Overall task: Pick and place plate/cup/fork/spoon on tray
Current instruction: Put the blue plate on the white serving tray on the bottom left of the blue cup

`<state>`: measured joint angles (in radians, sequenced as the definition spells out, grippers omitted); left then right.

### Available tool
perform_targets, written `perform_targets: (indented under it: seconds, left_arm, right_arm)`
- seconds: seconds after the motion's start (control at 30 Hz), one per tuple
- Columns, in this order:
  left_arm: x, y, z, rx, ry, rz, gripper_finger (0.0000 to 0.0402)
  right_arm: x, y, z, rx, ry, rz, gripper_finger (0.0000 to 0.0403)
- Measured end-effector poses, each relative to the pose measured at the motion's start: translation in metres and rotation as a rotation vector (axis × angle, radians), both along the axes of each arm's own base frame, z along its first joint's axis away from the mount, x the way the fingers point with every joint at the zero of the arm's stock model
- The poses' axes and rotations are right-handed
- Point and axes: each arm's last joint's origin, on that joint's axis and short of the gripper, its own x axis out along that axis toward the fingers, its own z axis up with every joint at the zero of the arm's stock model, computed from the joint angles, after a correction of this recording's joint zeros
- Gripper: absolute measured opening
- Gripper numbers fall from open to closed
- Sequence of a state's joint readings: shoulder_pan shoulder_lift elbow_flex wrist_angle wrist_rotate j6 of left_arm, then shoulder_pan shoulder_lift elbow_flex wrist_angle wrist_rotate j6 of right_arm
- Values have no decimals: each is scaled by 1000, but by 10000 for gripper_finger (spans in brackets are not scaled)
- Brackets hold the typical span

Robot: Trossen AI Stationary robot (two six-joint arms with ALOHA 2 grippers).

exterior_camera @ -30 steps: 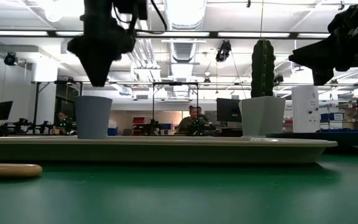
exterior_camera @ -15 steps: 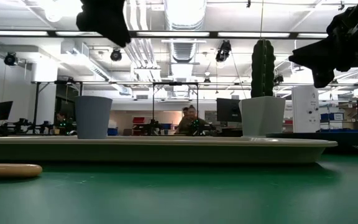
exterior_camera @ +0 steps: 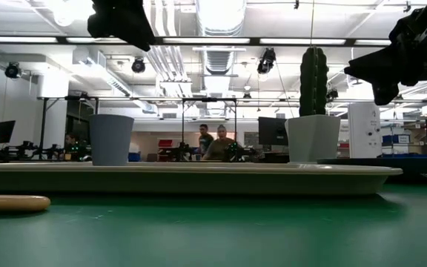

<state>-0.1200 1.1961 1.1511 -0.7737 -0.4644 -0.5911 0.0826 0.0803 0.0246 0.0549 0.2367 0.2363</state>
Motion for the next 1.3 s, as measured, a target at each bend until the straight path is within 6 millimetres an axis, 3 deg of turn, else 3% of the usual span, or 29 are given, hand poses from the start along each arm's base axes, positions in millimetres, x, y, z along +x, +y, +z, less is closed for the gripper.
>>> perform_targets:
  seconds: [0.23, 0.37, 0.57, 0.67, 0.97, 1.3]
  left_arm:
    - [1, -1, 0, 9, 19, -70, 111]
    - [6, -9, -8, 18, 9, -287, 81]
    - [1, -23, -32, -42, -263, -722, 7]
    - [-13, -16, -42, -6, -357, -721, 6]
    - [-64, -5, -28, 297, -654, -761, 1]
    - [-94, 2, -43, 427, -715, -625, 0]
  right_arm:
    - [0, 0, 0, -2, 1, 0, 63]
    - [0, 0, 0, -1, 1, 0, 63]
    - [0, 0, 0, -1, 1, 0, 63]
    - [0, 0, 0, -12, 5, -1, 63]
    - [-1, -1, 11, 18, -119, -18, 63]
    - [1, 5, 29, 63, -281, 112, 63]
